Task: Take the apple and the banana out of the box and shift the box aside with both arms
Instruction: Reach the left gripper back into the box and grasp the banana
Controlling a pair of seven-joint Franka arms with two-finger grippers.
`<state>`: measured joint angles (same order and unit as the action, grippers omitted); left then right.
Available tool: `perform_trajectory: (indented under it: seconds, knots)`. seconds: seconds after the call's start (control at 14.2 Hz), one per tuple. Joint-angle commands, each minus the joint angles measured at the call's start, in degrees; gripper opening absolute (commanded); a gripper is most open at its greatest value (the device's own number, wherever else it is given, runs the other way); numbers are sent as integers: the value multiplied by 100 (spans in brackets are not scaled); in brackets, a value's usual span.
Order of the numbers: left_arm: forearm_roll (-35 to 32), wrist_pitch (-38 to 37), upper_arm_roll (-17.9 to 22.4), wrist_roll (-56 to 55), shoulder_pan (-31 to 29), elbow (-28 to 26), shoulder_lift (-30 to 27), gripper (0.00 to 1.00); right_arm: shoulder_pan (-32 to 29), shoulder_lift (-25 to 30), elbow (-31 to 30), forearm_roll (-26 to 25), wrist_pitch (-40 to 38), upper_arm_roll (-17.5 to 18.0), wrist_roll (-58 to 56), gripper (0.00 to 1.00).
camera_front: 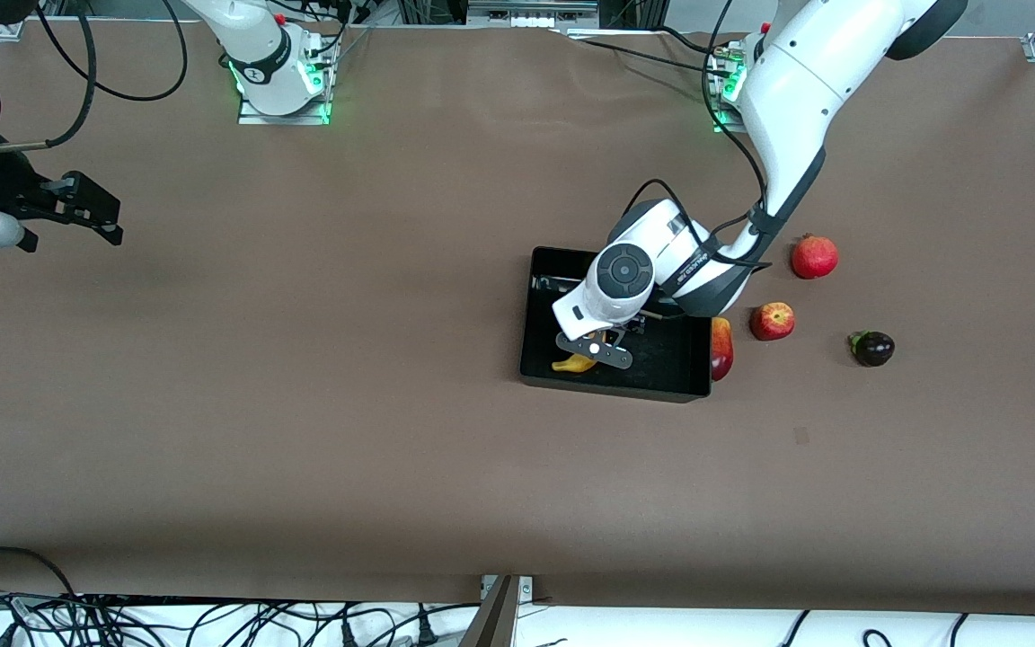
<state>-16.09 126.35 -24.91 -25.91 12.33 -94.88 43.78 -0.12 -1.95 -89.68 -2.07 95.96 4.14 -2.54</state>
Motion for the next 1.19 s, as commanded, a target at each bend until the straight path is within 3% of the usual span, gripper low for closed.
perform_trajectory:
  seconds: [0.0, 0.14, 0.21, 0.28, 0.49, 0.84, 1.12]
  knots:
    - [-184, 441, 12, -28, -29, -311, 25, 100, -49, -24, 65, 102, -25, 17, 17, 100]
    - [-184, 452, 4, -19, -46, -356, -1, 36, -49, -33, 65, 119, -25, 17, 17, 100]
    - [-184, 434, 4, -19, -46, -356, -10, 14, -41, -33, 65, 137, -42, 17, 8, 100]
    - [-176, 417, 4, -11, -55, -356, -18, 0, -32, -68, 65, 137, -43, 17, 17, 100]
    - [-176, 207, -14, -37, -99, -321, -176, 0, -32, -86, 65, 137, -51, 17, 8, 100]
    - [-27, -865, -40, -72, -116, -102, -1045, 0, 3, -130, 30, 146, -86, 35, -18, 100]
    - [422, -2409, -32, -11, -397, 863, -1345, 0, 56, -104, 4, 137, -209, 96, 17, 100]
